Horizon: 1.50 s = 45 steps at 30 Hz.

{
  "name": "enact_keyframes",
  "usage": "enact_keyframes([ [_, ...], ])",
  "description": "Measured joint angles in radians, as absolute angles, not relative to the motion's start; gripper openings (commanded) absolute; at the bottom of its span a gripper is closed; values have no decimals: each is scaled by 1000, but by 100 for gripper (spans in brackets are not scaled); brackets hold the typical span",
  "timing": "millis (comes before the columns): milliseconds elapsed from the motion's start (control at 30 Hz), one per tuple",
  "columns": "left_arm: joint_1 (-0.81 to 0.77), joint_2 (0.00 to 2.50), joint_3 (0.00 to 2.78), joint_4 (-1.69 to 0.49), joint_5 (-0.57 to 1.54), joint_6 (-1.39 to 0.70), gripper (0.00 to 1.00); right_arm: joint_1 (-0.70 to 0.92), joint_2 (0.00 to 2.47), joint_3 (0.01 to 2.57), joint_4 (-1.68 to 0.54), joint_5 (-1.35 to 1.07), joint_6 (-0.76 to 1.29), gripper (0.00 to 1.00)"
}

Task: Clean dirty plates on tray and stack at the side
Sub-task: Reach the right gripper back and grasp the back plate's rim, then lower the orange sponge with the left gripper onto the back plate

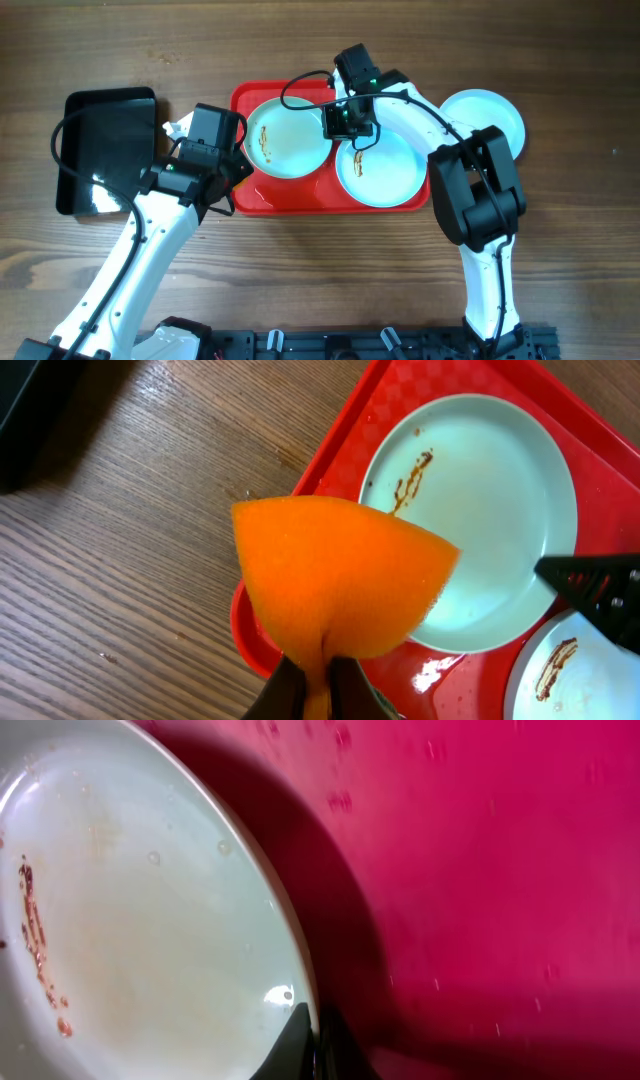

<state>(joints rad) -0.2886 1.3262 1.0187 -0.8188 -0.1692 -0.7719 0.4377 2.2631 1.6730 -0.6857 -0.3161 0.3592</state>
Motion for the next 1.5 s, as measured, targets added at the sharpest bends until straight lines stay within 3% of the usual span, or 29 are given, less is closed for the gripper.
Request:
enact_keyframes([
  [267, -289, 1326, 1019, -818, -170, -772, 4, 443, 2260, 1685, -831, -342, 308, 8],
  [367, -289, 1326, 1019, -815, -169, -772, 4, 453, 2260, 1686, -867, -348, 290, 27],
  [500, -289, 1326, 1019, -804, -169, -772, 4, 479, 2253, 1686, -891, -352, 277, 35],
  [1133, -289, 1405, 1019, -788, -169, -772, 4, 536, 2250, 1687, -894, -353, 279, 40],
  [1400, -289, 1470, 1019, -704, -158, -746, 4, 536, 2249, 1688, -894, -356, 409, 42],
  [1467, -289, 1475, 1019, -685, -152, -730, 4, 537, 2249, 1688, -894, -359, 428, 41],
  [1500, -289, 1477, 1019, -675, -151, -723, 4, 537, 2249, 1688, -894, -359, 434, 35],
])
